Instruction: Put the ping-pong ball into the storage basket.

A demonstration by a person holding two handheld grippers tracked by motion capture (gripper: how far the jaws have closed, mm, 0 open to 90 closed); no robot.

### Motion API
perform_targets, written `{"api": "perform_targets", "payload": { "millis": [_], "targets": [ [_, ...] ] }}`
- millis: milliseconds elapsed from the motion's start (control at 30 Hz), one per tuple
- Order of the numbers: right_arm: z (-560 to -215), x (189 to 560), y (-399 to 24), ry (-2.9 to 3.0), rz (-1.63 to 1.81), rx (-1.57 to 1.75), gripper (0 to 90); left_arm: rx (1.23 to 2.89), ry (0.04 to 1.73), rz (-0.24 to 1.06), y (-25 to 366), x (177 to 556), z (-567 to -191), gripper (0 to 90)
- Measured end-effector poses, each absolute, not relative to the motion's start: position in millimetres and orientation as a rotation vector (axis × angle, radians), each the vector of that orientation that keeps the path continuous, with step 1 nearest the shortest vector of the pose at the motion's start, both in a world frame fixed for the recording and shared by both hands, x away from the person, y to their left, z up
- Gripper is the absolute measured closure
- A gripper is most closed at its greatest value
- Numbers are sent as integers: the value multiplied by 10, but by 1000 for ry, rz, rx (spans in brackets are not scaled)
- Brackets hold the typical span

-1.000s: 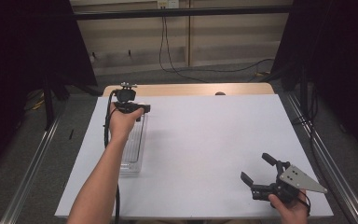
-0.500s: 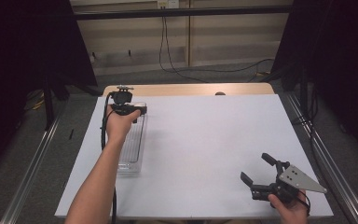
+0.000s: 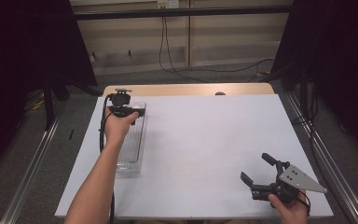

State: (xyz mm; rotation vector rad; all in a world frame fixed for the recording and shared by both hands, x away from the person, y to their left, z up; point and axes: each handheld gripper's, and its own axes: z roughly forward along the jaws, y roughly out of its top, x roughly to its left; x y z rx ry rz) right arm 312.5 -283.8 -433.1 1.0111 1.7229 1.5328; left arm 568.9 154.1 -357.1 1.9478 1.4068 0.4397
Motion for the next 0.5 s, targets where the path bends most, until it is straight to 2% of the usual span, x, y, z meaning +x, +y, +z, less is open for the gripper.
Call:
{"api": "perform_targets", "payload": {
  "millis": [500],
  "targets": [
    [-4331,3126,-2838,1720,1534,1009,13,1954,1423,439,1615,5674,-3643,511]
  ]
}}
